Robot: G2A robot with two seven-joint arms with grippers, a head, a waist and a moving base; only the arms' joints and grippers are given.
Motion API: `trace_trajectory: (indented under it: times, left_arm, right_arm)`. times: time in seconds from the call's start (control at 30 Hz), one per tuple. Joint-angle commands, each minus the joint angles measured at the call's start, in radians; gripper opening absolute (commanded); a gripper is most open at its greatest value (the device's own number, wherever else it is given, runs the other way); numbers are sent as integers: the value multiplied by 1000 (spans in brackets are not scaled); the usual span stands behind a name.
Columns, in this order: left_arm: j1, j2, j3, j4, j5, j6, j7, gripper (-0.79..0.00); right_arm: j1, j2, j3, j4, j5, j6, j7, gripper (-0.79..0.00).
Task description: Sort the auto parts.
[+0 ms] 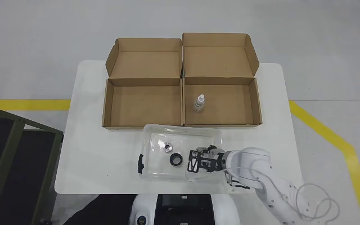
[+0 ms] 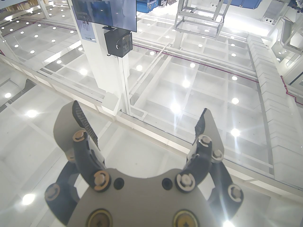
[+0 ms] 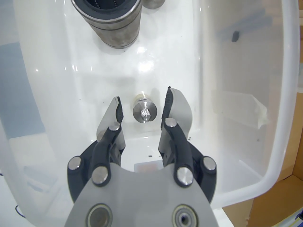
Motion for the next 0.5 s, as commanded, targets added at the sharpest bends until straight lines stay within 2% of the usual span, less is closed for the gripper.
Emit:
trace_trajectory:
  times: [0.0,0.07,0.13,0.47]
  left_arm:
    - [0,0,0,0,0,0,0,0]
    - [0,0,0,0,0,0,0,0]
    - [0,0,0,0,0,0,0,0]
    - [0,0,0,0,0,0,0,0]
  right_arm:
    - [5,0,-6,2,-1,1,3,-554]
    - [10,-1,-12,2,-3,1,5,-646]
    - [14,-1,-16,0,-5,2,6,-785]
    - [-3,7,5,-60,-1,10,-50,-785]
